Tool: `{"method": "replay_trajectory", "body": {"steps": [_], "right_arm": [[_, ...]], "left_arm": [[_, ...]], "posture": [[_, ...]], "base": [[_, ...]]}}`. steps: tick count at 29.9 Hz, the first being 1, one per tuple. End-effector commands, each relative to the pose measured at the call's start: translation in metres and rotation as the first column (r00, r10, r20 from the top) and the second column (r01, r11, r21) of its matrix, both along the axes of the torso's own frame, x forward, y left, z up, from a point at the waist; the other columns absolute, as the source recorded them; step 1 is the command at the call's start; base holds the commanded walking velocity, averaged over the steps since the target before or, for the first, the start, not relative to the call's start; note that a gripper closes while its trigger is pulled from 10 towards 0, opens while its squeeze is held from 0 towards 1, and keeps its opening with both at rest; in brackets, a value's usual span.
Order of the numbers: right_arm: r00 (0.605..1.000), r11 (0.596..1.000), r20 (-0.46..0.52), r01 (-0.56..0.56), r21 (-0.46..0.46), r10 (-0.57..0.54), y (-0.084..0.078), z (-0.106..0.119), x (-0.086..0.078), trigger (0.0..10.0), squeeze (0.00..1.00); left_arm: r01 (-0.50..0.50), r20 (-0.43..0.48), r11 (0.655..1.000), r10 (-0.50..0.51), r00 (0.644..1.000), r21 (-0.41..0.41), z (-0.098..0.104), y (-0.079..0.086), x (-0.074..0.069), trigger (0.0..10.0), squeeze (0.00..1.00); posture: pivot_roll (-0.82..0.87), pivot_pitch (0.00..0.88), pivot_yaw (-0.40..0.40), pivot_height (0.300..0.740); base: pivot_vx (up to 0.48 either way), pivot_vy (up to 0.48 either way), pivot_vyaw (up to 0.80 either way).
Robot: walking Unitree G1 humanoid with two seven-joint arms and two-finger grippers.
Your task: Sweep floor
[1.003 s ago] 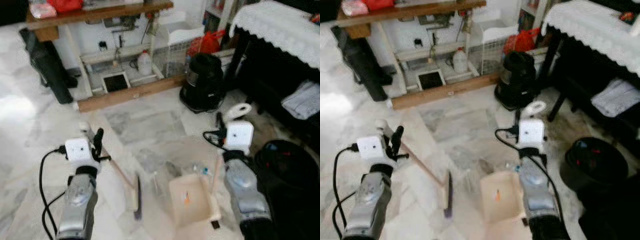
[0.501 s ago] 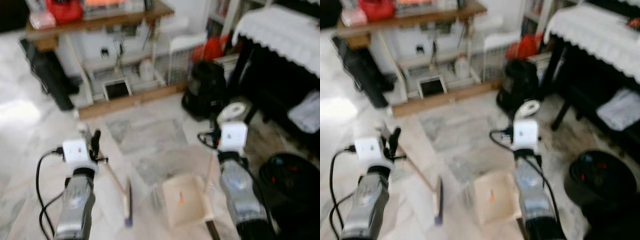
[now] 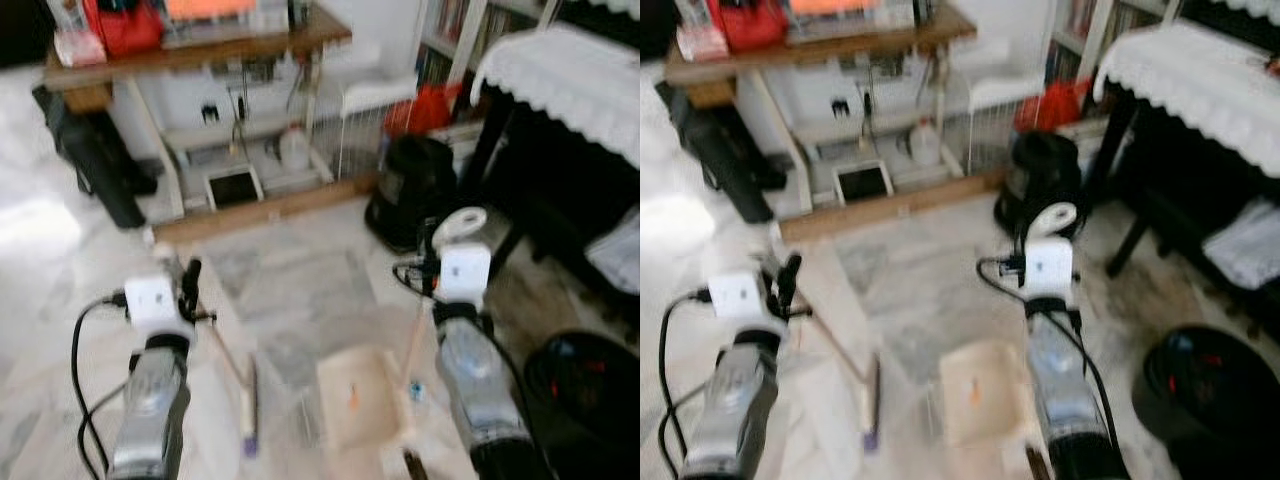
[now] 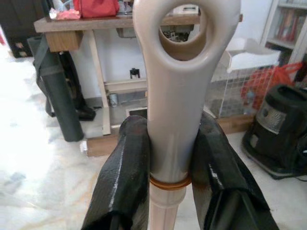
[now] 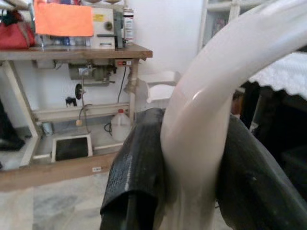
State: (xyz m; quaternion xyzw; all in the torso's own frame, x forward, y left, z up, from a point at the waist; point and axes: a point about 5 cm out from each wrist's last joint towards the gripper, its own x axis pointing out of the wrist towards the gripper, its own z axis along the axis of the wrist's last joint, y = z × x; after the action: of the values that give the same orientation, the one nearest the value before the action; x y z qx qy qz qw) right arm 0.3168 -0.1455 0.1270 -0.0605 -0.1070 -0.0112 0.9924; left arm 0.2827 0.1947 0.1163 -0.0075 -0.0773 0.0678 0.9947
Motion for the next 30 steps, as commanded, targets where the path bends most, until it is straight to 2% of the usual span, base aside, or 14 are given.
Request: {"method": "replay_trajectory", "body": {"steps": [1,10,30], "right_arm": [[1.0,1.0,0.026,0.006,-0.009,-0.006,-0.004,0.006,0.0,10.0,0.0],[1.0,1.0,0.017,0.003,-0.012,-0.003,-0.003,0.004,-0.001,10.0,0.0],[1.0,1.0,-0.022,0.009,-0.016,-0.009,-0.005,-0.008,-0.004,10.0,0.0]], "left_arm": [[0.005,0.032,1.0,-0.005,0.999,0.007,0.006,-0.003,0.001,10.0,0.0],[0.008,0.033,1.0,-0.008,0.999,0.007,0.007,-0.003,0.001,10.0,0.0],[0.022,0.032,1.0,-0.022,0.999,0.002,0.006,-0.005,-0.001,10.0,0.0]], "posture": [[0.08,0.094,0.04,0.74],[0.07,0.097,0.041,0.74],[0.07,0.106,0.042,0.74]], "base": [[0.296,0.0,0.0],[0.288,0.0,0.0],[0.0,0.0,0.0]]}}
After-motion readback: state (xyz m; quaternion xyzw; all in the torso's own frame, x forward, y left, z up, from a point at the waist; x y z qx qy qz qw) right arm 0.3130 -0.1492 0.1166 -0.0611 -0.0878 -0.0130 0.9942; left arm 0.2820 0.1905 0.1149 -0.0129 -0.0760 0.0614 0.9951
